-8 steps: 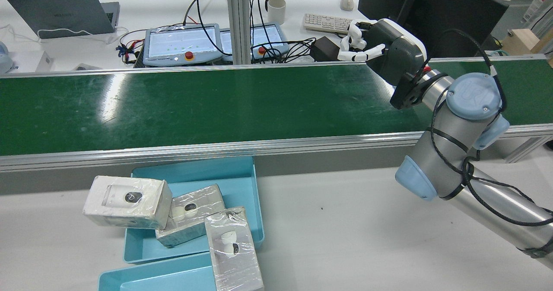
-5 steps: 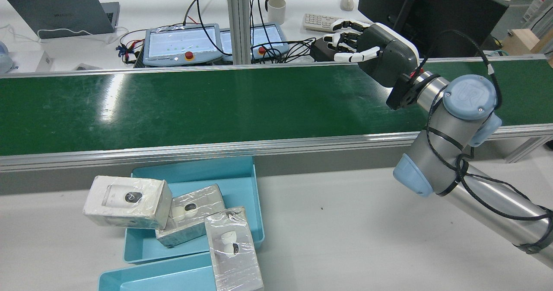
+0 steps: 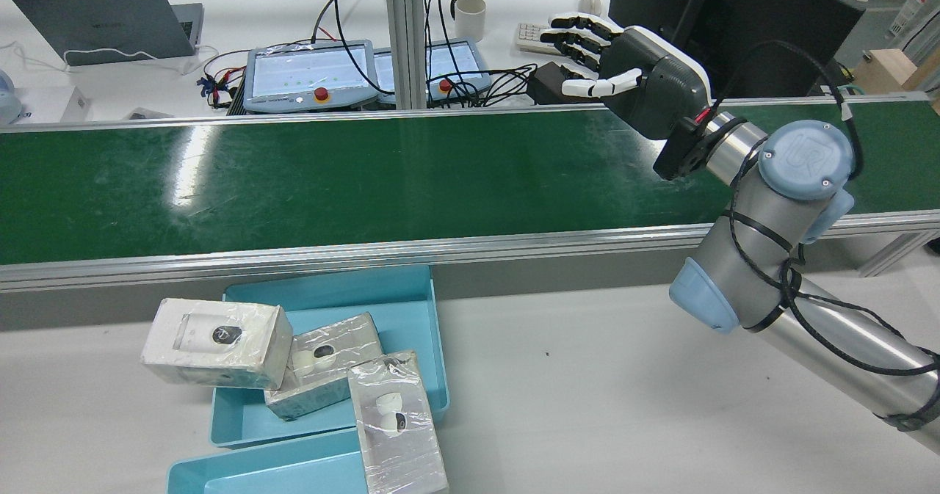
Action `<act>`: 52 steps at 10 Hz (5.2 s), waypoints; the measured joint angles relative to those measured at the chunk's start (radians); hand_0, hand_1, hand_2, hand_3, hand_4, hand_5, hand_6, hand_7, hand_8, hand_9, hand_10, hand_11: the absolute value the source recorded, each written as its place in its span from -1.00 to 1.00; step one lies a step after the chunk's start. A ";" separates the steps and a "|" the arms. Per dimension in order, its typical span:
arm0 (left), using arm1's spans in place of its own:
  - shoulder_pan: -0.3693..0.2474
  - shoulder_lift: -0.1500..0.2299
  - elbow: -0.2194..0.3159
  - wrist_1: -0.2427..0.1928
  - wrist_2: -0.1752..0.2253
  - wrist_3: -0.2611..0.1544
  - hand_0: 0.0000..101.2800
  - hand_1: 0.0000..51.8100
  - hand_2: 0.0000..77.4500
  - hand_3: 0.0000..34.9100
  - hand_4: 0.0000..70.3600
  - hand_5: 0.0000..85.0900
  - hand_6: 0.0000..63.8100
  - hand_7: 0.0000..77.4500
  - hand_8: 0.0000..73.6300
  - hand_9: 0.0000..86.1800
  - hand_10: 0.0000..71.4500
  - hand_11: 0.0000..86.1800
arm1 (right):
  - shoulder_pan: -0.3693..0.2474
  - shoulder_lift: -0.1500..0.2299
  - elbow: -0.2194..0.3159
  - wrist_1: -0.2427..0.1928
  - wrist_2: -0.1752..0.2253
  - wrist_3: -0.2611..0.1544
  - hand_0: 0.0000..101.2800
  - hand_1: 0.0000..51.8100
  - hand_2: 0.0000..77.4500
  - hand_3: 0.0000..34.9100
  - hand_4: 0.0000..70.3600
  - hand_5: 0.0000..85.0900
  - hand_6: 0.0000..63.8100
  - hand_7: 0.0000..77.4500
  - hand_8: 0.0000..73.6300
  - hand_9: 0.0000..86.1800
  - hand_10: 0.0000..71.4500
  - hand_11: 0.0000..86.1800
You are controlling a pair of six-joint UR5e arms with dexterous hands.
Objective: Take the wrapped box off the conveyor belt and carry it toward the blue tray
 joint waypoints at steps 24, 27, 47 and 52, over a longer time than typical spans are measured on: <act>0.000 0.000 0.000 0.000 0.000 0.000 -1.00 -1.00 -0.99 -1.00 -1.00 -0.97 -1.00 -1.00 -1.00 -1.00 -0.98 -1.00 | -0.070 -0.011 0.043 -0.048 0.136 -0.079 -0.05 -0.33 -0.39 -0.10 -0.61 -0.26 -0.83 -0.32 -0.97 -0.82 -1.00 -0.96; 0.000 0.000 0.000 0.000 0.000 0.000 -1.00 -1.00 -0.99 -1.00 -1.00 -0.97 -1.00 -0.99 -1.00 -1.00 -0.98 -1.00 | -0.066 -0.007 0.062 -0.068 0.148 -0.077 -0.03 -0.33 -0.41 -0.03 -0.71 -0.22 -0.81 -0.32 -1.00 -0.84 -1.00 -0.96; 0.000 0.000 0.000 0.000 0.000 0.000 -1.00 -1.00 -0.99 -1.00 -1.00 -0.97 -1.00 -1.00 -1.00 -1.00 -1.00 -1.00 | -0.118 0.050 0.069 -0.144 0.206 -0.082 0.00 -0.18 -0.23 -0.02 -0.55 -0.15 -0.74 -0.28 -0.93 -0.77 -1.00 -0.96; 0.000 0.000 0.000 0.000 0.000 0.000 -1.00 -1.00 -0.99 -1.00 -1.00 -0.97 -1.00 -0.99 -1.00 -1.00 -1.00 -1.00 | -0.143 0.054 0.043 -0.143 0.236 -0.080 0.11 -0.03 -0.08 -0.36 -0.38 -0.05 -0.66 -0.16 -0.91 -0.80 -1.00 -0.96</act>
